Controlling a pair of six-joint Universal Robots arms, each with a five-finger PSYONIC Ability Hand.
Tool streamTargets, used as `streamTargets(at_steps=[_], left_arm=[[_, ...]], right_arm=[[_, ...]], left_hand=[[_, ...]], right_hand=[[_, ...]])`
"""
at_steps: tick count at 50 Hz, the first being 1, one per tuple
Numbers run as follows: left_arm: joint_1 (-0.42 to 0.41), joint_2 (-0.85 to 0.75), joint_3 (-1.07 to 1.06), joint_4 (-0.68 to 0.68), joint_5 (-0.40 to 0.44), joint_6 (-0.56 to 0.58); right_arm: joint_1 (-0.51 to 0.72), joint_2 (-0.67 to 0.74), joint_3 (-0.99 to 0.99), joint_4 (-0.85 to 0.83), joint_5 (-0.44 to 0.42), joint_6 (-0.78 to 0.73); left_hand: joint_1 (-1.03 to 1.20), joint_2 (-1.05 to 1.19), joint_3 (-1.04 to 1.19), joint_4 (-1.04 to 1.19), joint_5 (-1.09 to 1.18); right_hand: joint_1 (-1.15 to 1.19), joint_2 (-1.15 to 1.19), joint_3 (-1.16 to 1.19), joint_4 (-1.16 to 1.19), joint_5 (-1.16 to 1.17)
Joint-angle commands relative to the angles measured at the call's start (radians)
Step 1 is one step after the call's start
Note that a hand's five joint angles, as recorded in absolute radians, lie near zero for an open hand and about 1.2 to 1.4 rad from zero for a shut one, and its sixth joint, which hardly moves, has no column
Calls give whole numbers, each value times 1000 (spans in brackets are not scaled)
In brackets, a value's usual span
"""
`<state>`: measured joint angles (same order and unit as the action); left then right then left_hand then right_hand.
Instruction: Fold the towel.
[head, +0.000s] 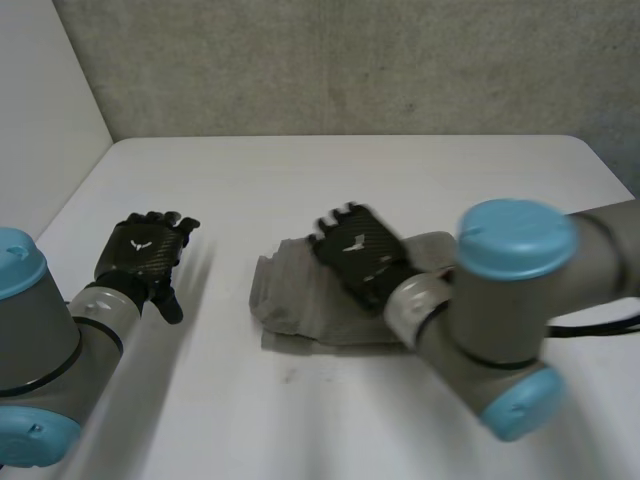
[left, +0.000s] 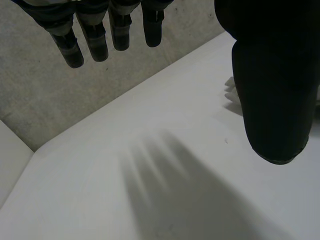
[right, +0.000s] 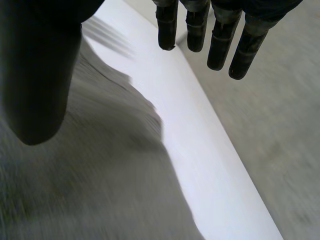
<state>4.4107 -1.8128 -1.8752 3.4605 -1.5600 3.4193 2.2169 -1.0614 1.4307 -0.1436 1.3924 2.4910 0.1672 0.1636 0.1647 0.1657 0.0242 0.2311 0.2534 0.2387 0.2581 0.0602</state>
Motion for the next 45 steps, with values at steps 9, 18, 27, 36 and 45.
streamTargets(at_steps=[9,18,27,36,45], left_arm=[[-14,-13,-5,15,0,2],[-22,-6,-19,17,0,2],[-22,1,-21,17,-3,2],[-20,21,-12,14,-12,-2],[-22,64,59,2,-12,-69]], right_arm=[[-379,-75,358,-46,-193,91],[-427,-44,323,-73,-115,-63],[-113,-49,41,-85,-70,-127],[202,256,-294,197,-96,-305],[218,206,-259,234,-56,-301]], left_hand=[[7,11,10,9,-24],[7,11,10,9,-24],[7,11,10,9,-24],[7,11,10,9,-24],[7,11,10,9,-24]], right_hand=[[260,238,252,233,256],[1165,1143,1158,1138,1161],[1165,1143,1158,1138,1161],[1165,1143,1158,1138,1161],[-57,-79,-64,-84,-60]])
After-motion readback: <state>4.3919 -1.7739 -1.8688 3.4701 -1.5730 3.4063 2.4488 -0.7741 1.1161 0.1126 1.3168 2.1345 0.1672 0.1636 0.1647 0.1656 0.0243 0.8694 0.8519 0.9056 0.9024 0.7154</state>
